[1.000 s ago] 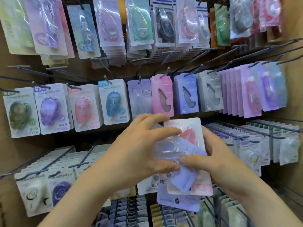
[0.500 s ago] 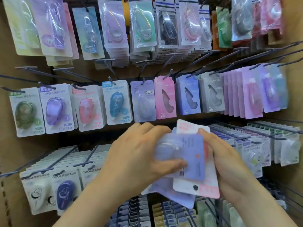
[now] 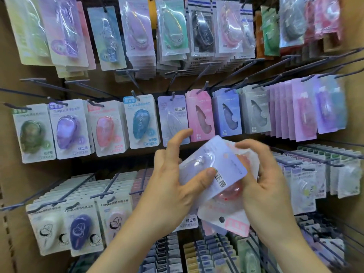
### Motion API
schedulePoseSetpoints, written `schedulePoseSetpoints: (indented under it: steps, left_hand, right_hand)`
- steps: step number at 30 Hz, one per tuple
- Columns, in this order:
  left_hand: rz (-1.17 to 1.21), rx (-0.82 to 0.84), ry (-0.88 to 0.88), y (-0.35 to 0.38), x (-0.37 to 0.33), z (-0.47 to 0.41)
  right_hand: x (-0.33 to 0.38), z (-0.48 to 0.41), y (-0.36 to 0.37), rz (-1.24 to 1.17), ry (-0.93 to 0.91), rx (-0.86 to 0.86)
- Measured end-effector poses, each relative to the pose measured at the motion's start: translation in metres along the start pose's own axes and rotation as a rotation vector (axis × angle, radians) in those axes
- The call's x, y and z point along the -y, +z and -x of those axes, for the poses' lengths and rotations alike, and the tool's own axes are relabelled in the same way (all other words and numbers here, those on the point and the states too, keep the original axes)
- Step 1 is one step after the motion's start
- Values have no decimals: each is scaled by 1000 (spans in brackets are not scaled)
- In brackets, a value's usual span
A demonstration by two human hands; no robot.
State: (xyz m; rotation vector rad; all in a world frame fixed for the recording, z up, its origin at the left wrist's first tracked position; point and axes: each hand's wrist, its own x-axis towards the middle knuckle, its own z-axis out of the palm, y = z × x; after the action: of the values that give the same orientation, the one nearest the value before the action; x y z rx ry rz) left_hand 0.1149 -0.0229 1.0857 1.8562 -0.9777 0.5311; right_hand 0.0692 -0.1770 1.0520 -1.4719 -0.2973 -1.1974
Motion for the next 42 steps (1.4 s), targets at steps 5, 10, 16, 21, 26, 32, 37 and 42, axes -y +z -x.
schedulePoseSetpoints:
  steps: [5,10,16,21,26,32,37,42]
  left_hand:
    - [-8,-184,22,12,8,0]
    - [-119,-212,34,19,12,4]
    - [-257,-41,108,0,11,12]
    - [-486,10,190,-13,4,15]
    - [-727,-30,228,-12,3,11]
    - [-877,-59,332,-19,12,-4]
    - [-929,-80,313,-32,9,-15]
    - [-868,-234,257,-43,-1,-47]
  right_hand:
    - [-4,2,10,-96,35,7]
    - [-3,2,10,-121,58,84]
    - [-8,-14,-4,-83,33,150]
    - [-7,-27,-9,-18,-16,146]
    - [2,-43,-3,62,-83,238]
    - [8,-70,9,145,-110,360]
    - [5,-91,20,186,-74,346]
    - [3,-99,14,235,-95,186]
